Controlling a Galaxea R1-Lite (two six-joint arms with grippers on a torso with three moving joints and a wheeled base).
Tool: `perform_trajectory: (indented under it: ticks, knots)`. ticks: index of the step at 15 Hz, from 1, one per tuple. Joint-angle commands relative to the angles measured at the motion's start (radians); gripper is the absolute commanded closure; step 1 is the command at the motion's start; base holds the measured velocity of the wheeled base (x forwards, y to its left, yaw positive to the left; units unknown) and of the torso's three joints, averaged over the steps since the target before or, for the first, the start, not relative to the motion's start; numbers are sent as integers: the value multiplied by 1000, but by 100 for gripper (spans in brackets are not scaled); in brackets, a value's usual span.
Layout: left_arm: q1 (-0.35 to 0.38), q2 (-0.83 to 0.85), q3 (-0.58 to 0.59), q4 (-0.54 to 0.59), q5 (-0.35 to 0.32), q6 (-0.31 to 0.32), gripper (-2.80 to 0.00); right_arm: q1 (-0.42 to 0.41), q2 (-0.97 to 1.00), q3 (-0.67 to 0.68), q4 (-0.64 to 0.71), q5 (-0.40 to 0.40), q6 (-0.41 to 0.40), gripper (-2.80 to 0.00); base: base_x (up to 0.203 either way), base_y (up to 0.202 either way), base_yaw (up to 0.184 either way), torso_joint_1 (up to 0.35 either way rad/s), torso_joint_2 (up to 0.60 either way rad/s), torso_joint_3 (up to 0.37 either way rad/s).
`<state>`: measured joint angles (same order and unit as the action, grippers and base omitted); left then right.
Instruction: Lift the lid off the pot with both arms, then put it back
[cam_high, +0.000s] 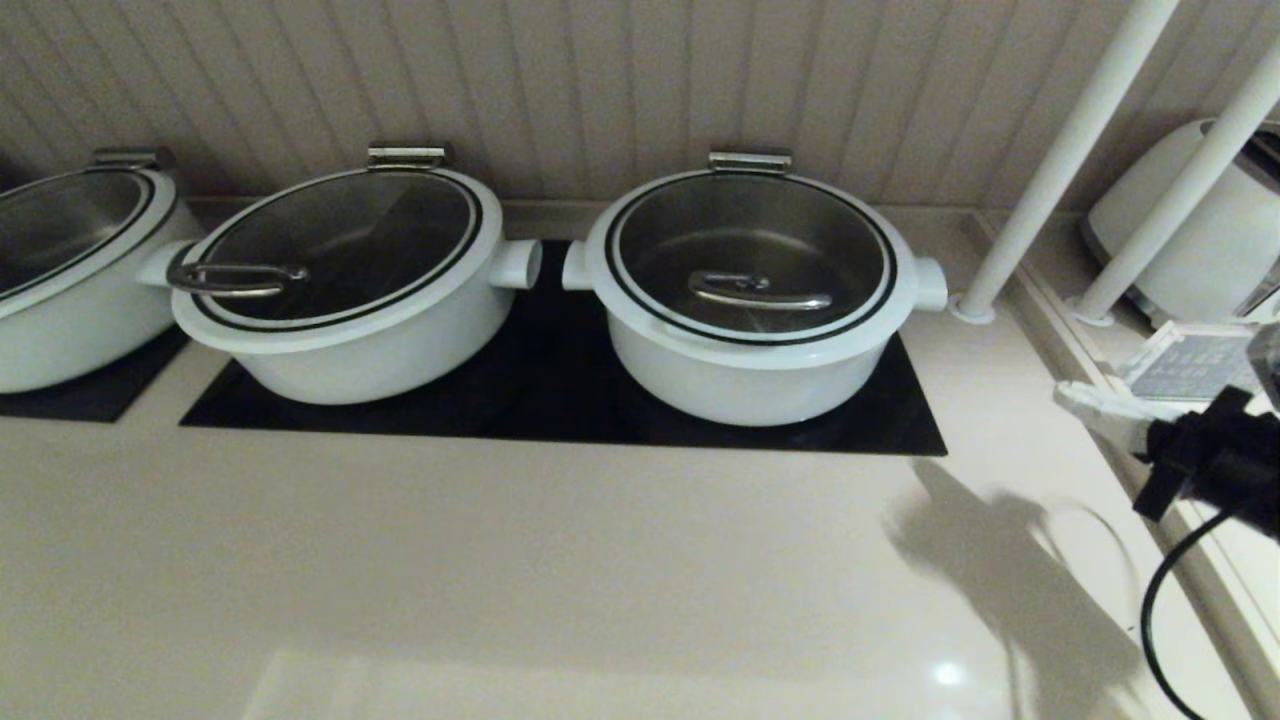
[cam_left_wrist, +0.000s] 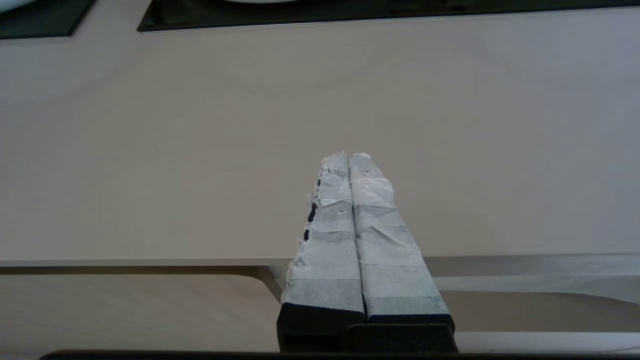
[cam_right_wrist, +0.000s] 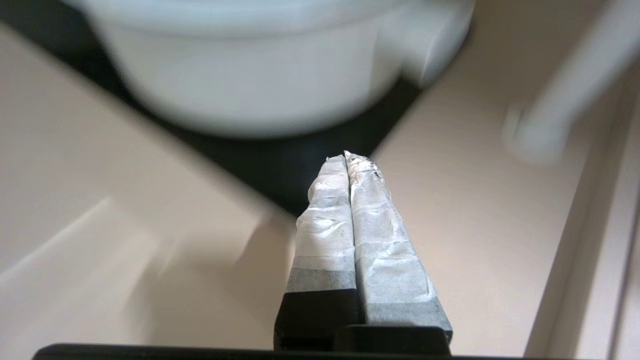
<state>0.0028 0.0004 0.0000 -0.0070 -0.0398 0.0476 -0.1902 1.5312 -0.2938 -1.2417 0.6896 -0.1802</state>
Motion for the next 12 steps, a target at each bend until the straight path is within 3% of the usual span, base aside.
perform_trajectory:
  ticks: [1, 4, 9, 10, 12]
  knots:
    - [0, 0, 0, -1, 0, 0, 0, -17, -75, 120, -8, -4, -1, 0, 0, 0, 0, 0, 0, 0]
    - [0, 0, 0, -1, 0, 0, 0, -24, -202, 276, 4, -34, 4, 0, 0, 0, 0, 0, 0, 0]
    - [0, 0, 0, -1, 0, 0, 0, -11, -505, 292, 250, -58, 7, 0, 0, 0, 0, 0, 0, 0]
    - [0, 0, 0, -1, 0, 0, 0, 31, -510, 293, 265, -105, 13, 0, 0, 0, 0, 0, 0, 0]
    - [0, 0, 0, -1, 0, 0, 0, 120, -519, 294, 308, -282, 41, 0, 0, 0, 0, 0, 0, 0]
